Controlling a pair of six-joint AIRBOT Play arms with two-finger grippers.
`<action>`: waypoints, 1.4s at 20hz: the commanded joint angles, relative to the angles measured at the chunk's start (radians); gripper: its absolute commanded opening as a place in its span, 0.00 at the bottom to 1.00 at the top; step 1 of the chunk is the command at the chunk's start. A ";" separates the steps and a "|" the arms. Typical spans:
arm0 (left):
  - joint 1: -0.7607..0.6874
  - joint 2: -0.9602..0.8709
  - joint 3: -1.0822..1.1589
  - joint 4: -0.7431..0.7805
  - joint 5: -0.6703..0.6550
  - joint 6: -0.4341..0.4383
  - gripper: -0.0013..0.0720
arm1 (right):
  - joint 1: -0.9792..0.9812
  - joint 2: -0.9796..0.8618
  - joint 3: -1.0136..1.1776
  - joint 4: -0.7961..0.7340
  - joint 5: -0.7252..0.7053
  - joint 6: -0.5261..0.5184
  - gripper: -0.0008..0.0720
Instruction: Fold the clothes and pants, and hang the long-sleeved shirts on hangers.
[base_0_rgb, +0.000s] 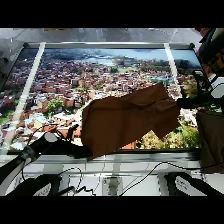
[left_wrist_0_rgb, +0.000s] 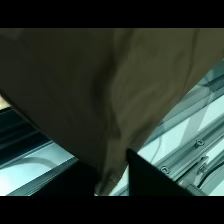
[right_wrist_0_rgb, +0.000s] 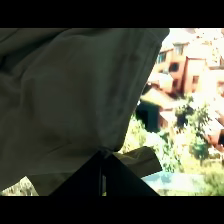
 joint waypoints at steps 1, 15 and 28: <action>-0.046 -0.046 0.014 -0.025 0.045 0.024 0.05 | 0.000 0.001 0.001 0.021 0.003 0.001 0.03; 0.484 0.441 0.992 -0.021 0.219 0.049 0.05 | 0.000 0.391 0.349 0.317 -0.180 -0.026 0.03; 0.542 0.619 0.995 0.253 0.170 0.004 0.05 | -0.001 0.567 0.435 0.386 -0.154 0.050 0.03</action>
